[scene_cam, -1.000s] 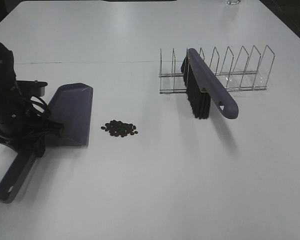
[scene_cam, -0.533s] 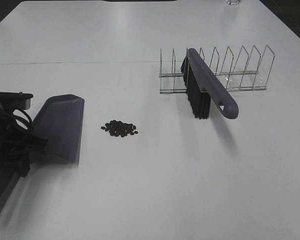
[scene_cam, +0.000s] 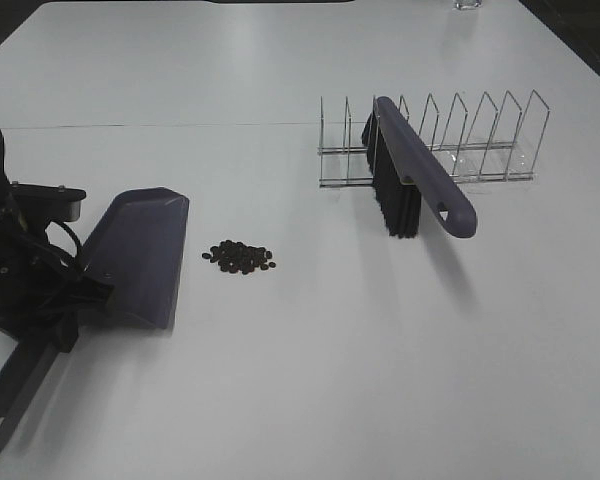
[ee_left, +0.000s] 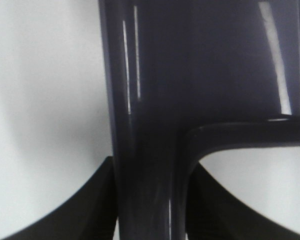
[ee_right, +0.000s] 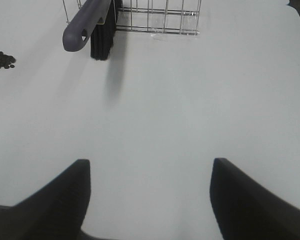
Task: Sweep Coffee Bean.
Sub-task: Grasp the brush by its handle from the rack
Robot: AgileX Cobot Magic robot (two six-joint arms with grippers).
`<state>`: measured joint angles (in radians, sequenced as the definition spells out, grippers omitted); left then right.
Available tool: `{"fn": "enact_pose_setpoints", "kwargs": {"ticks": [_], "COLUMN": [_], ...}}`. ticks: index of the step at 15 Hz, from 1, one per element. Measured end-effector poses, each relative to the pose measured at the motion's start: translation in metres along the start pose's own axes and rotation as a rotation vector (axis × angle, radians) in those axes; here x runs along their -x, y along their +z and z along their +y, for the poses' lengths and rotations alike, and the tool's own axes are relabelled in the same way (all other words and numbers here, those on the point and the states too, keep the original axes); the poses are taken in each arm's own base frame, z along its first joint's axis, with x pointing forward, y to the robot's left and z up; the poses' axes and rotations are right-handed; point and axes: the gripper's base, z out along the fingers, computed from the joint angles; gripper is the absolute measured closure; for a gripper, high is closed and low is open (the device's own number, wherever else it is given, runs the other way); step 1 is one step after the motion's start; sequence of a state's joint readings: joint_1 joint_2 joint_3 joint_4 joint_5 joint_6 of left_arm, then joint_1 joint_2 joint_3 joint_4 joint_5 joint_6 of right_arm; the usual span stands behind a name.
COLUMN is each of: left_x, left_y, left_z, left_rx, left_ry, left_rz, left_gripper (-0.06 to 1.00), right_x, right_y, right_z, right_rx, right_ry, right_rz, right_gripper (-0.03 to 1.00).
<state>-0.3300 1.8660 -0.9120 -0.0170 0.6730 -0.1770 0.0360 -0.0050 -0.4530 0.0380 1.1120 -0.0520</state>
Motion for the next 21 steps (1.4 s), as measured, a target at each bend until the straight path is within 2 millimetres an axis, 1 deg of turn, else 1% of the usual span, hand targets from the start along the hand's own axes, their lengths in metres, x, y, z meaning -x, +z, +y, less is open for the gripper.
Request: {"fn": "enact_pose_setpoints", "kwargs": {"ticks": [1,2,3,4,5,6,7,9,10,11,13,14,15,18,19,20,21], "left_x": [0.0,0.0,0.0,0.0,0.0,0.0,0.0,0.0,0.0,0.0,0.0,-0.001,-0.002,-0.002,-0.002,-0.002,-0.002], "left_y": [0.0,0.0,0.0,0.0,0.0,0.0,0.0,0.0,0.0,0.0,0.0,0.0,0.0,0.0,0.0,0.0,0.0], "left_z": [0.0,0.0,0.0,0.0,0.0,0.0,0.0,0.0,0.0,0.0,0.0,0.0,0.0,0.0,0.0,0.0,0.0], "left_rx": [0.0,0.0,0.0,0.0,0.0,0.0,-0.001,-0.001,-0.001,-0.001,0.0,0.001,0.003,0.003,0.003,0.003,0.003], "left_ry": [0.0,0.0,-0.002,-0.003,-0.003,-0.003,-0.004,-0.004,-0.004,-0.004,-0.004,-0.004,-0.004,-0.004,-0.004,-0.004,-0.004], "left_rz": [0.0,0.0,-0.001,-0.001,-0.001,-0.001,-0.001,-0.001,-0.001,-0.001,0.003,0.009,0.02,0.02,0.021,0.021,0.021], "left_gripper": [0.61,0.61,0.61,0.61,0.61,0.61,0.61,0.61,0.61,0.61,0.61,0.61,0.61,0.61,0.61,0.61,0.61], "right_x": [0.0,0.013,0.024,0.037,0.044,0.062,0.078,0.106,0.121,0.129,0.154,0.165,0.178,0.192,0.198,0.201,0.207], "right_y": [0.0,-0.002,0.0,0.004,0.006,0.013,0.02,0.04,0.055,0.064,0.102,0.126,0.17,0.218,0.231,0.236,0.25], "right_z": [0.0,0.002,0.002,0.002,0.002,0.001,0.0,-0.002,-0.002,-0.002,-0.002,-0.002,-0.003,0.001,0.001,0.001,0.001], "right_rx": [0.001,0.023,0.034,0.038,0.038,0.038,0.038,0.04,0.048,0.053,0.067,0.077,0.087,0.129,0.134,0.135,0.135], "right_ry": [0.0,0.02,0.04,0.06,0.061,0.063,0.065,0.074,0.085,0.092,0.127,0.145,0.163,0.234,0.258,0.26,0.264], "right_rz": [0.001,0.065,0.146,0.213,0.231,0.266,0.262,0.266,0.311,0.34,0.474,0.538,0.627,0.696,0.7,0.701,0.705], "right_gripper": [0.36,0.22,0.11,0.08,0.02,0.0,-0.01,-0.01,-0.01,-0.01,-0.01,-0.01,-0.01,-0.01,-0.01,-0.01,0.0]}}
